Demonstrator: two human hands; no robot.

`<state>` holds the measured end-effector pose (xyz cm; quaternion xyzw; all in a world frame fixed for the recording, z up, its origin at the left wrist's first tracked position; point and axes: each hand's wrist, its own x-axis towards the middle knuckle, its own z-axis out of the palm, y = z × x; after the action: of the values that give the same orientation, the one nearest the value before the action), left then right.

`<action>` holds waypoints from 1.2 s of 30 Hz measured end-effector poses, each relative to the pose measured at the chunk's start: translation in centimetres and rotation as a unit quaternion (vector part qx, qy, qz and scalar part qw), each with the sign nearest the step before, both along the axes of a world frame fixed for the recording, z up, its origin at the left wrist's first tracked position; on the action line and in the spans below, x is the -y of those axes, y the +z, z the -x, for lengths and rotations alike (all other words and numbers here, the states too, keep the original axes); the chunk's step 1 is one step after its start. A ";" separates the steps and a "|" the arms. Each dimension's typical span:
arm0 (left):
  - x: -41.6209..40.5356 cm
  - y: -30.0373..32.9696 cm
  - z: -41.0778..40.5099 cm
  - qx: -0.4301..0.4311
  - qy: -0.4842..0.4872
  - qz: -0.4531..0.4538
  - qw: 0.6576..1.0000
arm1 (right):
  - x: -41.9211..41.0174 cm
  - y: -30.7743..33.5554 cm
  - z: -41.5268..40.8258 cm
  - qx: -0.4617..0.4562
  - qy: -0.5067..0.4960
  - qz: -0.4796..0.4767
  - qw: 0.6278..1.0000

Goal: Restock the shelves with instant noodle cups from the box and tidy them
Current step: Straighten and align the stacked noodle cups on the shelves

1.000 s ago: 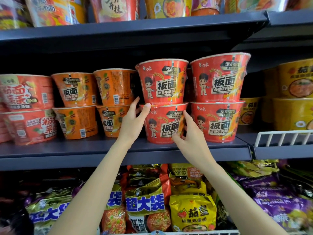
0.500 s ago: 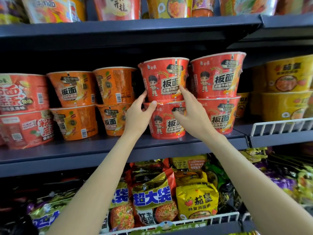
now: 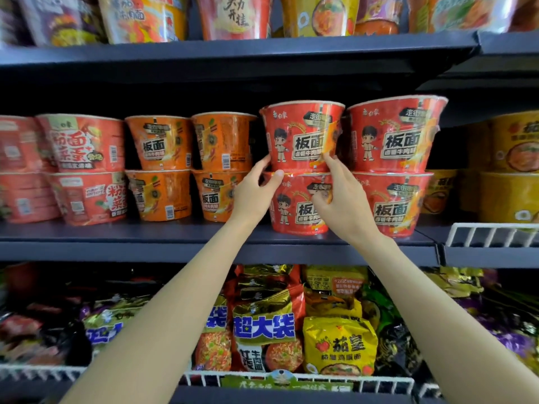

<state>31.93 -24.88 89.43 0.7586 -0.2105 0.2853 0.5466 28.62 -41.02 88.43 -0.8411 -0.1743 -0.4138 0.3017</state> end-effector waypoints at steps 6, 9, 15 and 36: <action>1.4 -1.0 1.0 0.006 0.058 0.021 0.998 | 0.0 -0.7 0.2 0.010 0.002 -0.001 1.000; 1.6 -1.5 1.0 -0.018 0.045 0.055 0.997 | -0.9 -1.5 0.5 -0.011 0.009 -0.021 1.000; -0.6 -1.7 -0.3 -0.067 -0.071 0.051 0.994 | -2.9 -2.0 1.2 -0.005 -0.021 -0.050 0.999; 0.5 -0.3 1.0 0.004 -0.078 0.055 0.995 | -1.1 0.8 0.6 -0.031 0.021 -0.088 0.995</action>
<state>30.97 -25.39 89.10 0.7074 -0.2552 0.2558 0.6074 28.04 -39.90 89.27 -0.8197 -0.1458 -0.3950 0.3882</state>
